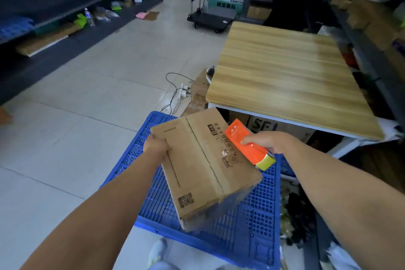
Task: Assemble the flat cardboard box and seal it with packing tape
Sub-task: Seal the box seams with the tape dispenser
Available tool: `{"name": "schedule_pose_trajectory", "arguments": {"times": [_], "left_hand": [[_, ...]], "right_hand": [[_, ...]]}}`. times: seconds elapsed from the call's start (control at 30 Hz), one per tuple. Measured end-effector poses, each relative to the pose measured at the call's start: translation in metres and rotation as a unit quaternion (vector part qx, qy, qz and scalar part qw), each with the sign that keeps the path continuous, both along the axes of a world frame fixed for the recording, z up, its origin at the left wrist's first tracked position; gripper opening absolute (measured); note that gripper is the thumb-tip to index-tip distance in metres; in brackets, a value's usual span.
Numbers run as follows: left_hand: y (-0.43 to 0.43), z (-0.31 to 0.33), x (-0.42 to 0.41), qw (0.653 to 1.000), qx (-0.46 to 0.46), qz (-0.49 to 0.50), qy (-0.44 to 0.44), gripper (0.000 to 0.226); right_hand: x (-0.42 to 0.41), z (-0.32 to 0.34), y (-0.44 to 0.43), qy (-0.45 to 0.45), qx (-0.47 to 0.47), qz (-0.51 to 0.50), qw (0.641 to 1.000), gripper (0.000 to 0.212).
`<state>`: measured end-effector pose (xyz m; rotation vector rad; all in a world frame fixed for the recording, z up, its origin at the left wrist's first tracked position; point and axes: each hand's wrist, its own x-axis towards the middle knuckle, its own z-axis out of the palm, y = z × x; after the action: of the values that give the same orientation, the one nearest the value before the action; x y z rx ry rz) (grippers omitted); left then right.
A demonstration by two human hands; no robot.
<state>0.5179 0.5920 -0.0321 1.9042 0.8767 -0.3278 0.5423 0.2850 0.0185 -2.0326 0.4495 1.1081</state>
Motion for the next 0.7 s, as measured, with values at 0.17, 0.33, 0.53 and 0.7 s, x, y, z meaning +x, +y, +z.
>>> {"name": "schedule_pose_trajectory", "arguments": {"times": [0.17,0.33,0.53,0.7], "left_hand": [[-0.019,0.006,0.028,0.979,0.087,-0.181,-0.029,0.062],[-0.035,-0.001,0.051,0.964,0.033,-0.254,-0.072,0.054],[-0.054,0.001,0.078,0.916,0.08,-0.38,-0.102,0.044],[-0.095,0.051,0.083,0.899,-0.106,-0.413,-0.102,0.012]], "right_hand": [[-0.04,-0.005,-0.018,0.1,0.075,-0.087,0.988,0.039],[-0.066,-0.002,-0.034,0.139,0.093,-0.115,0.979,0.036],[-0.073,0.015,-0.056,0.057,0.042,-0.121,0.99,0.048],[-0.055,0.043,-0.055,0.006,0.079,-0.082,0.993,0.049]]}}
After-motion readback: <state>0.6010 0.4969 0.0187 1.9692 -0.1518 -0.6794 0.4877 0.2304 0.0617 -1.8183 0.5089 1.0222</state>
